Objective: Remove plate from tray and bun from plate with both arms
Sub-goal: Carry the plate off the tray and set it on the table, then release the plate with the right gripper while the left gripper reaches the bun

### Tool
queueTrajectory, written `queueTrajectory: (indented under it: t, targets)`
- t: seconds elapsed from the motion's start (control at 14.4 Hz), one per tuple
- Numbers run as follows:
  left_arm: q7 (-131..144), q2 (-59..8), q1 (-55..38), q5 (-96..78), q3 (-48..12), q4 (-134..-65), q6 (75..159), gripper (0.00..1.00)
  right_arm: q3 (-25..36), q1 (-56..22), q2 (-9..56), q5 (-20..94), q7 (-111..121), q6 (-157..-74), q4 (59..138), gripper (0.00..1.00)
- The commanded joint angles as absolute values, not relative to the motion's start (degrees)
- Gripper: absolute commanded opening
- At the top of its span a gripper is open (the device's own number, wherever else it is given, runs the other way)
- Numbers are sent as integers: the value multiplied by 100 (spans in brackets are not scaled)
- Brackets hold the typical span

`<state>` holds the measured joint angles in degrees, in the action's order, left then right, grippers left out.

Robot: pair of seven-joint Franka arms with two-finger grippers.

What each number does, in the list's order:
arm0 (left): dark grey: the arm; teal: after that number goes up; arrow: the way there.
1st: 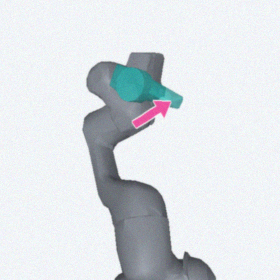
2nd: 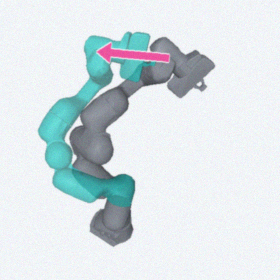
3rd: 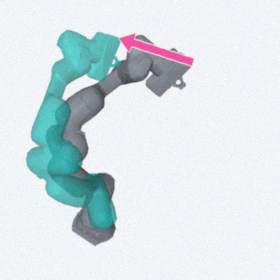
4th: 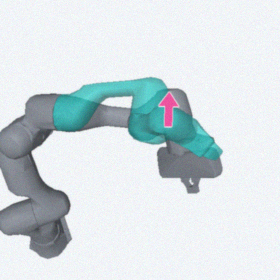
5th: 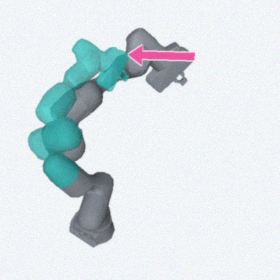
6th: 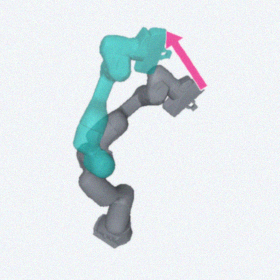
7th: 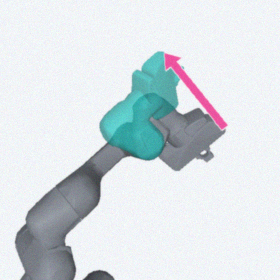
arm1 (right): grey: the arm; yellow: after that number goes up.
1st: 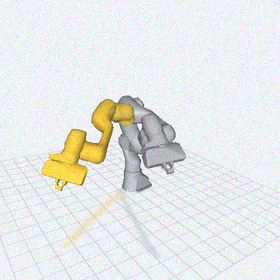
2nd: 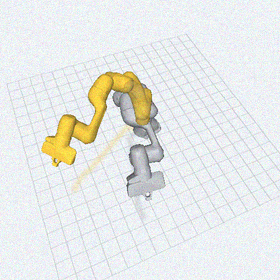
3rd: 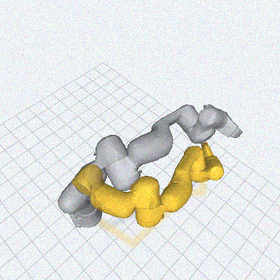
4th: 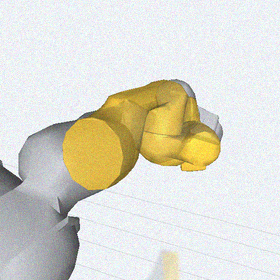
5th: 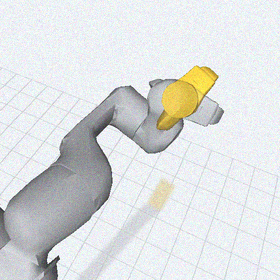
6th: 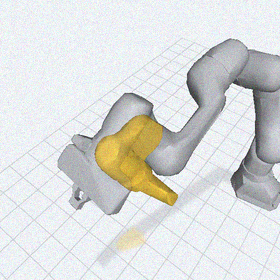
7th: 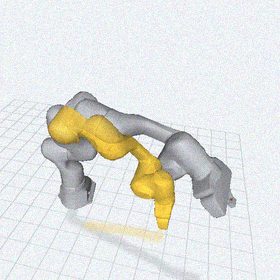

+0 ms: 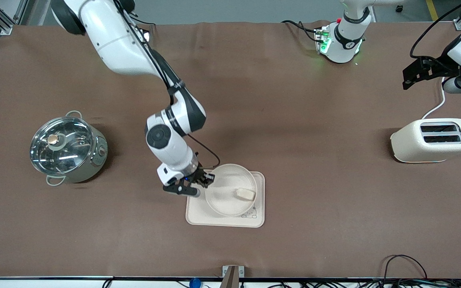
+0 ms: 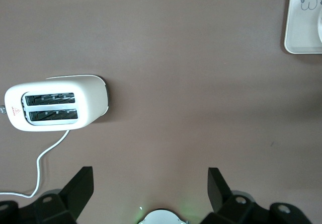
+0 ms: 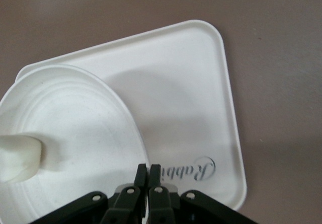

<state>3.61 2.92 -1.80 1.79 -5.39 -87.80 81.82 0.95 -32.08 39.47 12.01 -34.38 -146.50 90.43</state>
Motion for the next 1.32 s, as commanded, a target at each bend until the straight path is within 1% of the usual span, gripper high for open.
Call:
queueTrajectory:
  t: [0.0, 0.07, 0.14, 0.28, 0.35, 0.62, 0.69, 0.76, 0.83, 0.9, 1.04, 1.18, 1.25]
  targets:
    - [281, 334, -158, 132, -554, -8710, 8068, 100, -157, -3217, 2674, 1248, -3401, -15230, 11070, 0]
    - [281, 334, -158, 132, -554, -8710, 8068, 100, -237, -3269, 2402, 1248, -3410, -15345, 11579, 0]
    - [281, 334, -158, 132, -554, -8710, 8068, 100, -255, -3357, 2182, 1248, -3410, -15642, 12106, 0]
    - [281, 334, -158, 132, -554, -8710, 8068, 100, -299, -3532, 2065, 1257, -3436, -16650, 12986, 0]
    - [281, 334, -158, 132, -554, -8710, 8068, 100, -299, -3612, 2083, 1257, -3480, -16829, 13103, 0]
    - [281, 334, -149, 132, -554, -8710, 8068, 100, -290, -4234, 2083, 1266, -4085, -16918, 13271, 0]
    - [290, 334, -149, 132, -554, -8710, 8068, 100, -290, -4280, 2083, 1266, -4252, -16919, 13263, 1]
    - [281, 343, -149, 123, -545, -8710, 8068, 100, -290, -4298, 2083, 1266, -4428, -16919, 13254, 11]
    - [281, 343, -149, 132, -545, -8710, 8068, 100, -290, -4315, 2083, 1257, -4621, -16902, 13245, 49]
    - [281, 334, -149, 123, -545, -8701, 8068, 100, -290, -4376, 2083, 1257, -4780, -16901, 13245, 84]
    - [299, 334, -149, 123, -545, -8701, 8068, 100, -273, -4421, 2048, 1257, -4869, -16866, 13245, 100]
    - [386, 308, -158, 114, -545, -8710, 8086, 100, -185, -4281, 2004, 1257, -4817, -16744, 13219, 100]
    - [395, 273, -176, 106, -554, -8710, 8121, 100, -71, -4185, 1934, 1248, -4799, -16552, 13158, 100]
